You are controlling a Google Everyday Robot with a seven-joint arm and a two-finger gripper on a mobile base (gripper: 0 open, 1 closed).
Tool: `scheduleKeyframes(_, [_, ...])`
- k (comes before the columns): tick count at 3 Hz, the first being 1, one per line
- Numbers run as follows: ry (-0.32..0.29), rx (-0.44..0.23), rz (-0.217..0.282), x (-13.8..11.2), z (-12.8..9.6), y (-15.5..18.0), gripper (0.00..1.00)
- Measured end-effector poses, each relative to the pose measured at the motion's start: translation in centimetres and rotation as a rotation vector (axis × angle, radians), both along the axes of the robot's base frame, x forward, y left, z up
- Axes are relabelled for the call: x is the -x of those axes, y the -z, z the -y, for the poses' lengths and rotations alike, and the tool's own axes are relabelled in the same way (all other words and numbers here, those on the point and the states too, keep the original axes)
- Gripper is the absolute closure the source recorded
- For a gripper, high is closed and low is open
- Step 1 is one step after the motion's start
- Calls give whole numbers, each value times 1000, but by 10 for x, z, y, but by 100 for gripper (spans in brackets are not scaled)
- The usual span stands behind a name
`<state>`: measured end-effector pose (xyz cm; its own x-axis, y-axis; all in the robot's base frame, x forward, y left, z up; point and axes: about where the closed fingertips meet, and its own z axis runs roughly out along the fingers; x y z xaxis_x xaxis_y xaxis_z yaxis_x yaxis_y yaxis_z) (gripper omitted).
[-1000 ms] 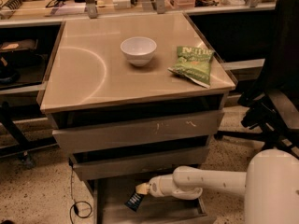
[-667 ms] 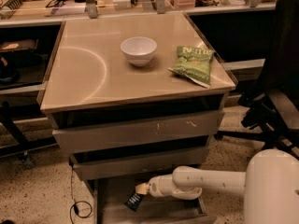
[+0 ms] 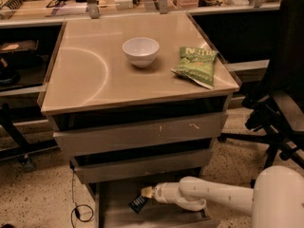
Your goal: Place rxbar blueberry into bottom drawer
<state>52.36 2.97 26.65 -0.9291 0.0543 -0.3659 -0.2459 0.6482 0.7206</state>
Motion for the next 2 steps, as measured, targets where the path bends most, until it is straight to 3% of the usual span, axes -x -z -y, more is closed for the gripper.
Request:
scheduleKeyframes(1, [41, 2, -36, -9, 3, 19, 100])
scheduleKeyframes(2, [43, 2, -37, -10, 3, 20, 100])
